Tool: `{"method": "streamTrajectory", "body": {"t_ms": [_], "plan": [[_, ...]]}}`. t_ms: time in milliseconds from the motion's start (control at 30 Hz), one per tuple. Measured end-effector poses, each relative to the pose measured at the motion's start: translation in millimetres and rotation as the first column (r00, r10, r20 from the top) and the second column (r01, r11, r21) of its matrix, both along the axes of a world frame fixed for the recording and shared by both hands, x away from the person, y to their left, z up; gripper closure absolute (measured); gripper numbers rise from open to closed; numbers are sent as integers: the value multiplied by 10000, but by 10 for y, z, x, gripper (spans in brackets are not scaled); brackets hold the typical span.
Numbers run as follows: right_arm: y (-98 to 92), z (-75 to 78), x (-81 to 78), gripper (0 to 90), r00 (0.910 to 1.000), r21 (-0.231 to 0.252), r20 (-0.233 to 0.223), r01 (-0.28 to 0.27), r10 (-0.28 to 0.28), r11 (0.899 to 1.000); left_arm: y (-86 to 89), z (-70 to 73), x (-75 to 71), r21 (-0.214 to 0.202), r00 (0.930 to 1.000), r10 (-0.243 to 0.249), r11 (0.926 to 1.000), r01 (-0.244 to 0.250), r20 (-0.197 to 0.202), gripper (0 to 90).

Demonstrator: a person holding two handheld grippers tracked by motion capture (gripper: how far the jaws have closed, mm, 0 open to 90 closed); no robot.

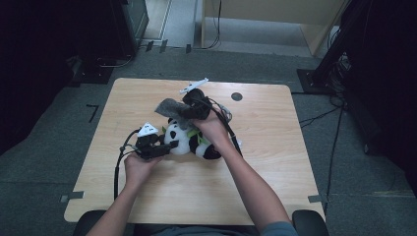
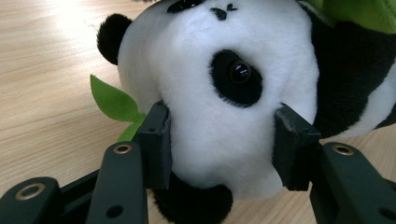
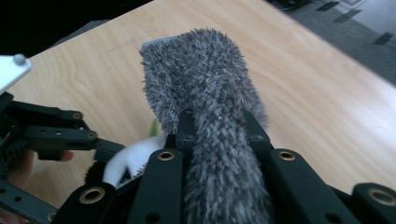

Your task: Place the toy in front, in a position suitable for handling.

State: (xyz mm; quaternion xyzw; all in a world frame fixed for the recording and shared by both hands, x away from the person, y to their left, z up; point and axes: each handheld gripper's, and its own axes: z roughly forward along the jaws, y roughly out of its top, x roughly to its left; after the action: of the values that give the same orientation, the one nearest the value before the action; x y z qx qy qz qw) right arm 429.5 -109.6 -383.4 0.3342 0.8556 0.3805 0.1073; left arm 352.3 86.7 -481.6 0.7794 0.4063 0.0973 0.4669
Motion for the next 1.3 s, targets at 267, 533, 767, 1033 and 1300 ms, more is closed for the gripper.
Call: {"method": "streamTrajectory", "body": {"t_ms": [267,533,767,1033,1300], "plan": [[95,-226,-9,746,9980,274,-566,-259,274,9993,-6,-1,2,-48,10000,69,10000,-69,-48,472],[-20,-238,1,745,9996,-287,-296,-4,-4,9996,-14,15,4,63,9997,94,9999,-93,-240,476],[-339,-276,48,745,9970,-420,-451,618,-637,9972,-10,14,9,23,9995,64,10000,-64,-323,477],[-551,-202,34,743,9956,-274,-78,936,-938,9952,-3,16,19,2,9994,41,10000,-41,-357,475],[-772,-118,38,744,9909,-304,38,1349,-1349,9904,-5,17,17,34,9994,29,10000,-28,-347,473]]}}
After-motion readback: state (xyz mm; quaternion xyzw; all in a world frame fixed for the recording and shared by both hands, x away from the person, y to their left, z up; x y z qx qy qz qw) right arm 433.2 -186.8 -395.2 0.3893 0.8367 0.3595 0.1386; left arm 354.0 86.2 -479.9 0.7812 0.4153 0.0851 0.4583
